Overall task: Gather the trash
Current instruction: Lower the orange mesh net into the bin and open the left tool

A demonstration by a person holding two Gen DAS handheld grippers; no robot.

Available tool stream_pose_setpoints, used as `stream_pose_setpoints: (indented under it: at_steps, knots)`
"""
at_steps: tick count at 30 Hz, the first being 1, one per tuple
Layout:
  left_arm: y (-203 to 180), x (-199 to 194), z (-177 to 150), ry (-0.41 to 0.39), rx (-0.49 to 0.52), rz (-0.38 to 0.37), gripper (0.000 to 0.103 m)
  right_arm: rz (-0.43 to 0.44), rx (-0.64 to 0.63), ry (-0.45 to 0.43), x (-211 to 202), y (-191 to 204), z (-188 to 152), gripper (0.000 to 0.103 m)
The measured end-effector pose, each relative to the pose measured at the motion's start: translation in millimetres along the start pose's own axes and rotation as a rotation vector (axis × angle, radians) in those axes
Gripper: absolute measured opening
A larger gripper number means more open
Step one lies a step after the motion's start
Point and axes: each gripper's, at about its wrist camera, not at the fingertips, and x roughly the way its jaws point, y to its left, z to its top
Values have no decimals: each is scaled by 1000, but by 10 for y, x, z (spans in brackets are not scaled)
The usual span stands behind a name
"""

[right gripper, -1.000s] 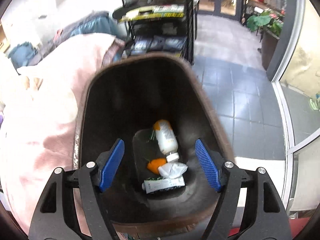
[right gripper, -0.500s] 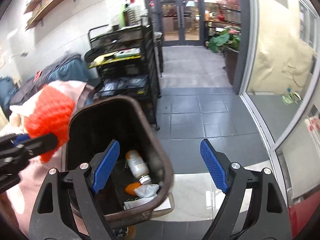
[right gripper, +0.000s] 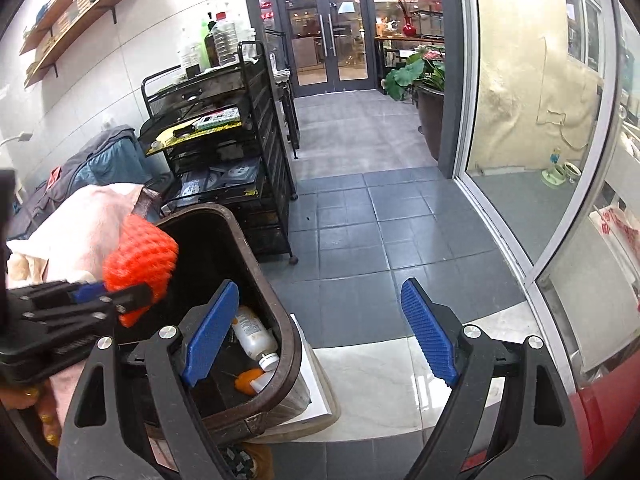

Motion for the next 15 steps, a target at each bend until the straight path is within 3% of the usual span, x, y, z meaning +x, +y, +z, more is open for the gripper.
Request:
stream_pose_setpoints:
  at_steps: [3,5,7,15]
  knots:
    - [-1,97,3,29,10,28,43,-1,2,1,-9,-3,-6,83]
    - [14,112,-17,28,3,42,59,-2,0,0,-37,-26,-33,84]
    - [24,81,-23,18,-3,49,68,-2,0,-5,-52,-29,-36,84]
    - [48,-256,-50,-120,0,94,93,40,16,-27,-91,24,-38,84]
